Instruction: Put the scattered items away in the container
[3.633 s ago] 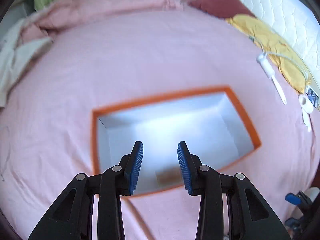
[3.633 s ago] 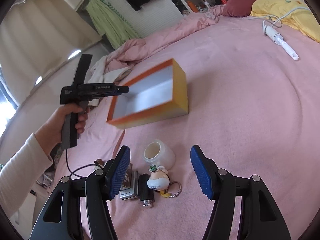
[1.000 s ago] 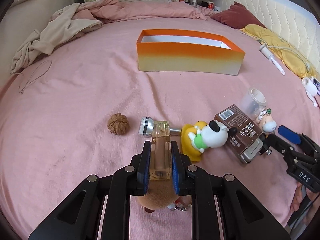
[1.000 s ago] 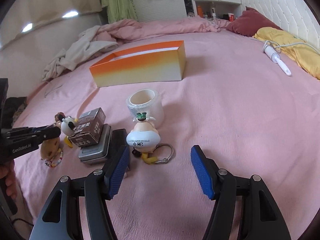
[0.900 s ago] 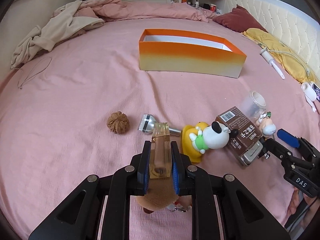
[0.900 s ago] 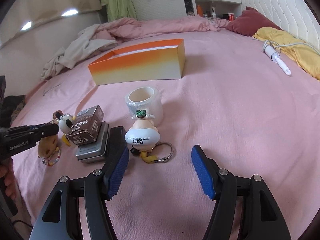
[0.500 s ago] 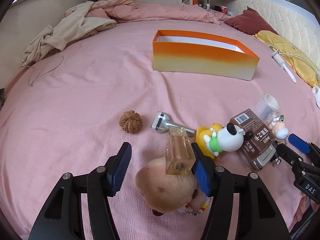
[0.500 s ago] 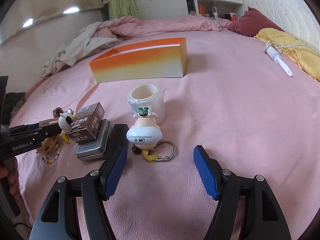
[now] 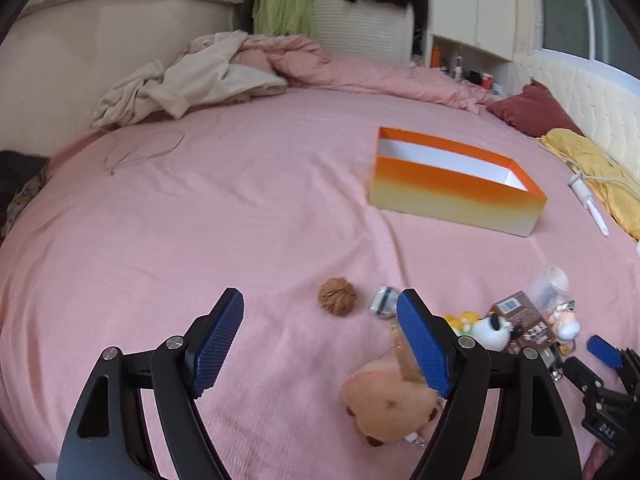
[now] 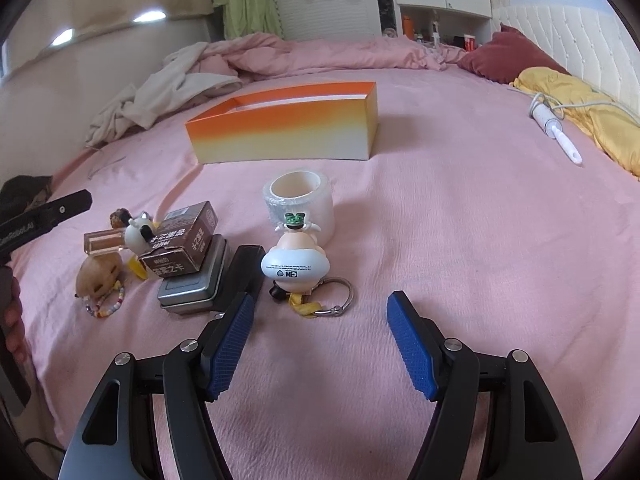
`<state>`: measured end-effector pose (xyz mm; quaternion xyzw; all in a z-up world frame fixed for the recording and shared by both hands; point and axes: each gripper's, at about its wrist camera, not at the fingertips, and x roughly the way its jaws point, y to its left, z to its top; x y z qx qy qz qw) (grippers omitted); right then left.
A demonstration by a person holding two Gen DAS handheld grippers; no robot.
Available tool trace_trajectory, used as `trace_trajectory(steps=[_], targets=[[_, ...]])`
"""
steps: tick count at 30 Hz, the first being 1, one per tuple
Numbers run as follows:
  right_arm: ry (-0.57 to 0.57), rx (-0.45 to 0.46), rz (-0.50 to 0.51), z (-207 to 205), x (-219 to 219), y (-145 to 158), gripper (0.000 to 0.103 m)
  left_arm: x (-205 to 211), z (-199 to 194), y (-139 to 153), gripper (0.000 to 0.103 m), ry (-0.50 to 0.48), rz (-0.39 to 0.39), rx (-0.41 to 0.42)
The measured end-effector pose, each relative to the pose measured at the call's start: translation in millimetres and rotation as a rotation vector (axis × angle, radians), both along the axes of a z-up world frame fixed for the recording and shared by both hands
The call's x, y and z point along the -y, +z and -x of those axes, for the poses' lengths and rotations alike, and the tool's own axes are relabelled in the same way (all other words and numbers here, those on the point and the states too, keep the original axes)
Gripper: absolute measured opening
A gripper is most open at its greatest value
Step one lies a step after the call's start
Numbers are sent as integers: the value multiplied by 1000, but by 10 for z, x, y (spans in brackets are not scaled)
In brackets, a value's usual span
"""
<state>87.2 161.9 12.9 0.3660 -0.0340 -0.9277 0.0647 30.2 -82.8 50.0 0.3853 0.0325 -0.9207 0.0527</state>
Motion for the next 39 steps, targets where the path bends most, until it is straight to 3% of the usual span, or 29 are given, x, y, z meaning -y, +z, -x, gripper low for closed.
trace_trajectory(steps=[4, 8, 13, 18, 22, 29, 35, 39], targets=[[-7, -3, -27, -189, 33, 22, 69, 225, 90, -157, 79, 73, -81, 90], [-48, 4, -8, -381, 16, 68, 69, 261, 44, -95, 79, 39, -157, 52], [-76, -10, 15, -621, 5, 231, 69, 468, -61, 89, 79, -18, -380, -11], [-83, -35, 43, -739, 10, 388, 69, 791, -152, 249, 79, -5, -527, -81], [-87, -38, 54, -771, 53, 436, 69, 721, -146, 274, 79, -14, -490, -76], [-65, -31, 24, -857, 179, 521, 69, 164, -106, 331, 79, -172, -220, -35], [-61, -56, -25, -915, 360, 714, 69, 146, -157, 363, 79, -187, -214, -34], [-44, -81, -87, -894, 549, 877, 69, 56, -234, 408, 79, -222, -160, -67]])
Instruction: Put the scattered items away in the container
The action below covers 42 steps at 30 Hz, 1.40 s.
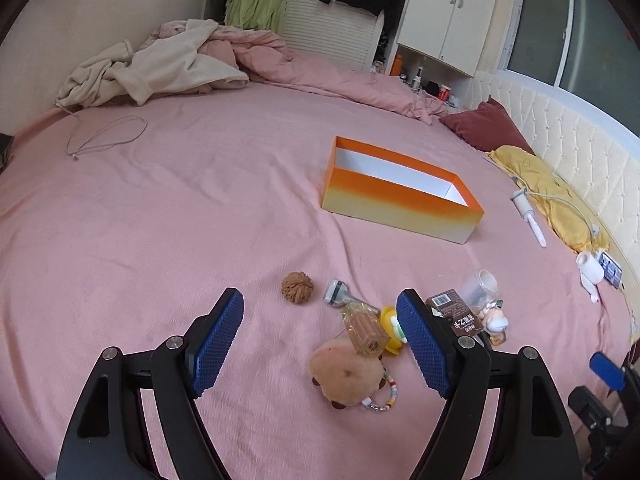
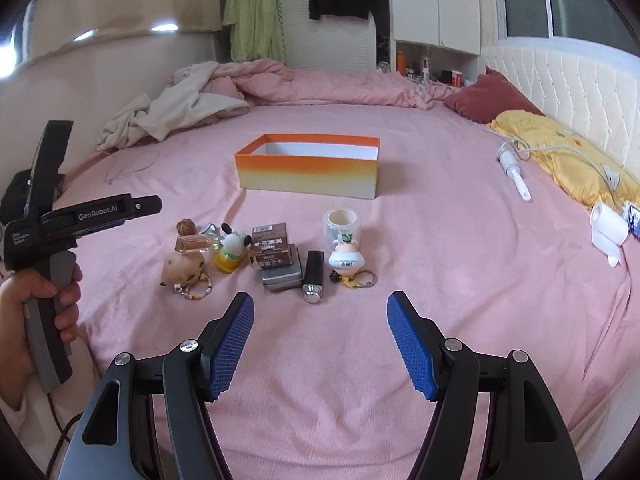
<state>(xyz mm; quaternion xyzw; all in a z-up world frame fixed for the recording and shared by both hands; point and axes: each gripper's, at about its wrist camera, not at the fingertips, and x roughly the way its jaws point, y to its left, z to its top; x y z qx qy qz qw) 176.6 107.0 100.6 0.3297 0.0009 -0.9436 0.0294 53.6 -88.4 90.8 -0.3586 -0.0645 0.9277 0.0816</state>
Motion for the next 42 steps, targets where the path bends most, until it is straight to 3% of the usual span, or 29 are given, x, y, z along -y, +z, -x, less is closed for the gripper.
trace_trajectory(steps=[7, 15, 20, 26, 29, 32, 36, 39, 42], targets=[[-71, -57, -36, 235, 266, 14, 71, -132, -94, -92, 79, -87, 77, 36], [-207, 25, 96, 355, 152, -275, 71, -230, -199, -82, 79, -92, 139, 22], [-175, 19, 96, 437, 106, -350, 71, -181, -191, -62, 79, -23, 128, 13], [-217, 7, 211, 871, -192, -377, 71, -136, -189, -27, 79, 70, 147, -51], [-180, -2, 217, 1218, -258, -273, 71, -139, -96, -82, 79, 92, 146, -42], [-64, 1, 176, 1597, -216, -66, 71, -158, -16, -169, 79, 95, 156, -8], [144, 20, 21, 1752, -89, 188, 71, -200, 48, -250, 79, 91, 172, 33], [140, 15, -1, 1668, -172, 220, 71, -215, 92, -284, 79, 87, 166, 50], [31, -22, 39, 1732, -249, 135, 71, -176, 161, -315, 79, 79, 118, 71]])
